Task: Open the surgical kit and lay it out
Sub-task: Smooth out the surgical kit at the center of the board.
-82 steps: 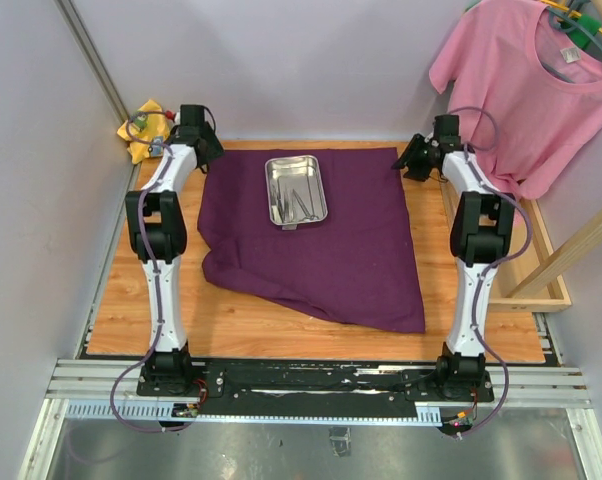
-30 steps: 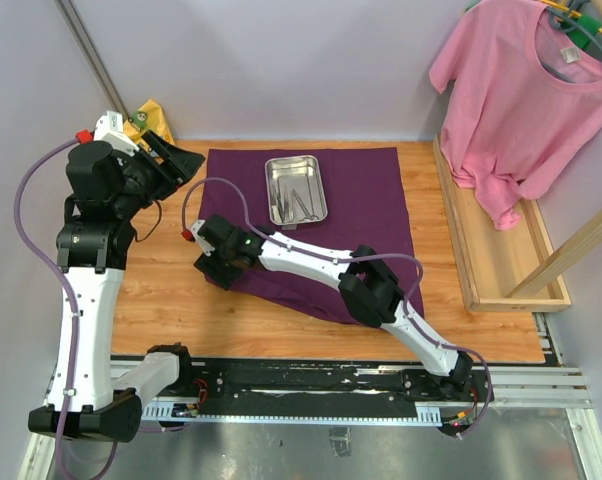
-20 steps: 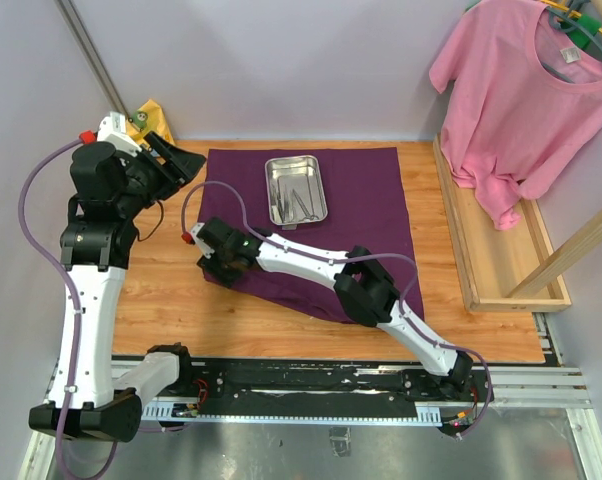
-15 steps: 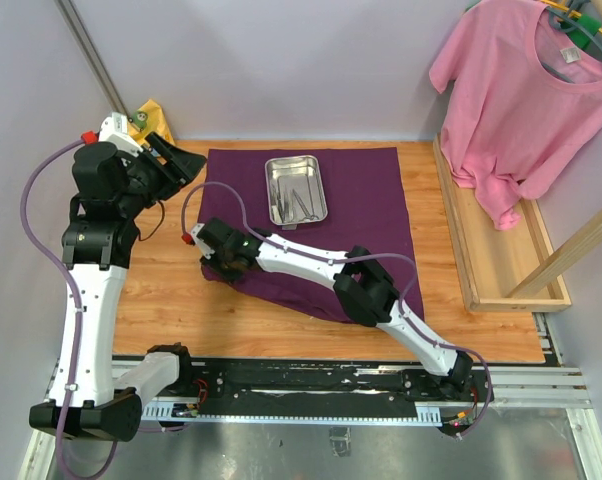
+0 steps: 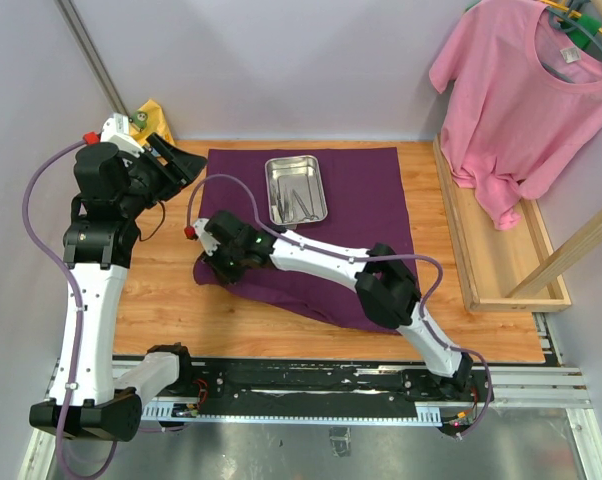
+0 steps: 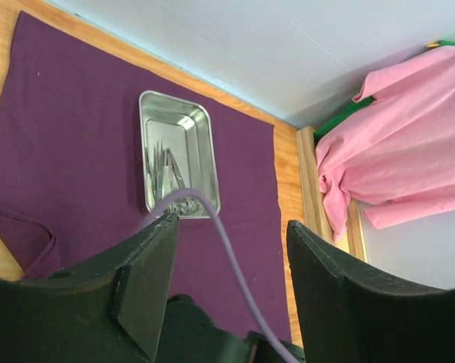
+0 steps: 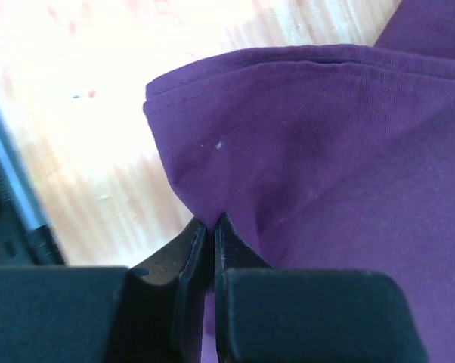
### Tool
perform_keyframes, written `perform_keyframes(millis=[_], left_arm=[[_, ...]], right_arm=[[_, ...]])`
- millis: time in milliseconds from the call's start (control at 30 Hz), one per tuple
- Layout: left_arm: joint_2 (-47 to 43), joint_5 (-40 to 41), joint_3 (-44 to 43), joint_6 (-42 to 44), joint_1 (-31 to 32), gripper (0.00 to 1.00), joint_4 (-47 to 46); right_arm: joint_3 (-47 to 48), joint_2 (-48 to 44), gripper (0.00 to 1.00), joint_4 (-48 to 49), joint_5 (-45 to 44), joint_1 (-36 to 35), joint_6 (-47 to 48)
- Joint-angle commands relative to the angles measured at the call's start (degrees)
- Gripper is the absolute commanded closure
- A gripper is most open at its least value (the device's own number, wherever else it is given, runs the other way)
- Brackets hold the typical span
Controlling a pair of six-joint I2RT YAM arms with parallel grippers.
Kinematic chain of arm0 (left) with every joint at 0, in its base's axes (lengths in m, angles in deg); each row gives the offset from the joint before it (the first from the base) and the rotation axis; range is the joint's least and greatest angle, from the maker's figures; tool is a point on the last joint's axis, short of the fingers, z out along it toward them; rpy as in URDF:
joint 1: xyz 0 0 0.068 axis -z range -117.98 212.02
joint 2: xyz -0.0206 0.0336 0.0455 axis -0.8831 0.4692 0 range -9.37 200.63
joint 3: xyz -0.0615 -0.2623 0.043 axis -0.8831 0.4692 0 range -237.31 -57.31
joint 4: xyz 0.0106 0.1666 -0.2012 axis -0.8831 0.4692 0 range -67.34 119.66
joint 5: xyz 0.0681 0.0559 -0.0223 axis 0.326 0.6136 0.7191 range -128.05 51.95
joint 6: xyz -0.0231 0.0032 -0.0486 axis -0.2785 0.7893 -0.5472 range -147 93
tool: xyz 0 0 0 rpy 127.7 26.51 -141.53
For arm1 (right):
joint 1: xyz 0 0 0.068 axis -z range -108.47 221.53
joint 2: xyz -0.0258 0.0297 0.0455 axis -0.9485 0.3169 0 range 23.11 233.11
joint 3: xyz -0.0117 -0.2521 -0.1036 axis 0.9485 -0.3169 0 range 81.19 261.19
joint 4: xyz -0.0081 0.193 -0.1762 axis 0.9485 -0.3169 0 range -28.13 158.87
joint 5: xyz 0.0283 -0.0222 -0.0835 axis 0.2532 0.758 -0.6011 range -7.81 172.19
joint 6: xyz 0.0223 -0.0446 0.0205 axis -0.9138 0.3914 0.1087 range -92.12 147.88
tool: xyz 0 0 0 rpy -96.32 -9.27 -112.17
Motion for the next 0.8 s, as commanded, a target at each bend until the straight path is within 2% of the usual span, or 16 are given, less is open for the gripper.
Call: perform_keyframes(millis=[0, 200, 333, 467, 500, 533, 567, 667, 767], left_arm=[[-0.75, -1.62, -0.73, -0.38, -0.14, 0.37, -1.75], [-0.97, -1.53, -0.26, -0.39, -0.14, 0.37, -1.68], [-1.14, -1.29, -0.02, -0.49, -0.15, 0.37, -1.68], [-1.24, -0.7, 0.4, -0.5, -0.12, 0.37, -1.68], [-1.18, -0.6, 0.48, -0.42, -0.14, 0.37, -1.67], [-1.15, -0.43, 0.61, -0.39, -0.14, 0.37, -1.67], [-1.15, -0.34, 0.74, -0.41, -0.14, 0.37, -1.68], [-1.06, -0.03, 0.87, -0.18, -0.14, 0.37, -1.53], [-1.02, 0.14, 0.64, -0.23, -0.14, 0.37, -1.38]], right_arm=[[-5.5, -6.98, 0.97, 4.89, 8.25, 0.72, -4.25], [-13.36, -10.47, 0.98, 9.62, 17.4, 0.97, -8.44], [-18.59, -11.26, 0.97, 16.35, 23.93, 0.68, -12.9], [-19.35, -8.8, 0.95, 19.25, 25.66, -0.47, -15.47], [-19.0, -7.96, 0.92, 19.55, 25.77, -0.9, -15.91], [-18.21, -6.73, 0.82, 19.75, 25.78, -1.26, -16.62], [-17.51, -5.74, 0.76, 19.92, 26.03, -1.65, -16.98], [-16.48, -4.52, 0.63, 20.9, 26.64, -2.46, -18.3], [-16.86, -5.05, 0.55, 21.7, 27.02, -2.72, -18.93]])
